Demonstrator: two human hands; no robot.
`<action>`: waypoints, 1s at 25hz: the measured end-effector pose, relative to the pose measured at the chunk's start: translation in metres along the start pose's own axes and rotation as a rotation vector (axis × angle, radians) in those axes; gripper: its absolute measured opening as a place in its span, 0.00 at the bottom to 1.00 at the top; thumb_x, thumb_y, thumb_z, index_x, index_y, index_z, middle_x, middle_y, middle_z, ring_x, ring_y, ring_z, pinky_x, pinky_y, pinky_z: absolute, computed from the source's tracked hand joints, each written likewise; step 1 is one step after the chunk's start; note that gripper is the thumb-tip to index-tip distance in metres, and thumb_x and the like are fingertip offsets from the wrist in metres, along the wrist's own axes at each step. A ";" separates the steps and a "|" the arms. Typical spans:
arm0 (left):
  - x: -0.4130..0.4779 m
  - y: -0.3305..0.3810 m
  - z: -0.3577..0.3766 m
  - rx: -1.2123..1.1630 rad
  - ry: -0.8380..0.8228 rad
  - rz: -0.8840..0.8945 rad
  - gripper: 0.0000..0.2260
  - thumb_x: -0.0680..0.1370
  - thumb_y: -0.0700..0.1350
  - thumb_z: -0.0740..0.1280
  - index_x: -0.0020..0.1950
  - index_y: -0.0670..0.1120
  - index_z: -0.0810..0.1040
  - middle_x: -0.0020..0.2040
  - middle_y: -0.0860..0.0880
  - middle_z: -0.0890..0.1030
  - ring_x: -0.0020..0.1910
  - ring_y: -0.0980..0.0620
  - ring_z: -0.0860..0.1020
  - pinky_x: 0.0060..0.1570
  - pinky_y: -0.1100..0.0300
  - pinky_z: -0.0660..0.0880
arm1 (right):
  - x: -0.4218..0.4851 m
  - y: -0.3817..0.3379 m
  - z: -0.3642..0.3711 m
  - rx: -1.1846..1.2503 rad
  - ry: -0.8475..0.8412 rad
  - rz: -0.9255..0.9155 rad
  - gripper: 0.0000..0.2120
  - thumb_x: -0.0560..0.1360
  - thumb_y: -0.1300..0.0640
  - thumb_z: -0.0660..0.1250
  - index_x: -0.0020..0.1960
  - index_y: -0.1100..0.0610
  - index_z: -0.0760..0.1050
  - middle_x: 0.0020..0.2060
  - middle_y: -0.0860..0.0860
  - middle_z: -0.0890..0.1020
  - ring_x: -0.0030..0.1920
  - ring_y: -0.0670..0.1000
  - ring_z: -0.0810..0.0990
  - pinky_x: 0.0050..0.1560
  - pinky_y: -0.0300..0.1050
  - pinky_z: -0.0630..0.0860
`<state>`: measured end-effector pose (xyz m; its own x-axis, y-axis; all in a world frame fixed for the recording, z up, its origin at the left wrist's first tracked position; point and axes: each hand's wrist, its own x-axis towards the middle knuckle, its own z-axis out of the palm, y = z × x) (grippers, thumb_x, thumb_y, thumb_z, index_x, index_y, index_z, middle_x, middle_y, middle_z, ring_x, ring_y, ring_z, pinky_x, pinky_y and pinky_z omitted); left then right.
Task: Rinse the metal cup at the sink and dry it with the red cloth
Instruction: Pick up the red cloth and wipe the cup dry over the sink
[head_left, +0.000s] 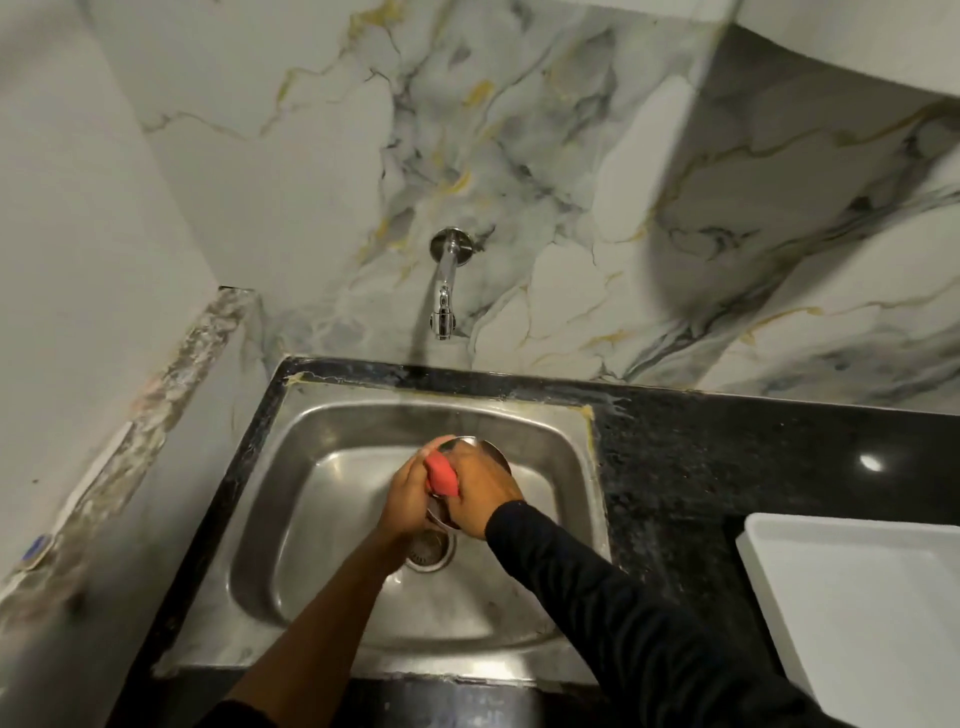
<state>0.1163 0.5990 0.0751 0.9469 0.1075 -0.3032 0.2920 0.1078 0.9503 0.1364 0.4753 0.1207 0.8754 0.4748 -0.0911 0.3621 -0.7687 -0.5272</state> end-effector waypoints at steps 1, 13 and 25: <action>0.006 0.006 -0.011 0.026 -0.046 0.010 0.18 0.88 0.40 0.53 0.70 0.41 0.79 0.59 0.49 0.85 0.53 0.62 0.86 0.52 0.70 0.80 | 0.002 0.001 -0.002 -0.002 -0.089 -0.115 0.05 0.72 0.63 0.70 0.47 0.58 0.83 0.48 0.57 0.85 0.49 0.58 0.81 0.49 0.48 0.76; 0.049 -0.011 -0.057 0.279 -0.009 0.044 0.19 0.86 0.53 0.55 0.69 0.53 0.82 0.65 0.48 0.85 0.65 0.46 0.81 0.72 0.41 0.74 | 0.040 -0.016 -0.043 -0.971 -0.264 -0.162 0.14 0.81 0.47 0.69 0.63 0.51 0.82 0.66 0.54 0.80 0.67 0.60 0.76 0.62 0.59 0.77; 0.054 -0.004 -0.057 0.133 -0.017 0.006 0.17 0.87 0.54 0.56 0.54 0.67 0.84 0.55 0.55 0.88 0.58 0.53 0.85 0.62 0.52 0.80 | 0.056 -0.007 0.023 -0.856 -0.053 -0.364 0.17 0.79 0.53 0.71 0.67 0.56 0.80 0.62 0.54 0.81 0.58 0.59 0.80 0.50 0.54 0.79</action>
<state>0.1589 0.6605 0.0511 0.9506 0.0907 -0.2969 0.3002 -0.0245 0.9536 0.1754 0.5164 0.1001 0.6536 0.7512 -0.0919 0.7425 -0.6130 0.2700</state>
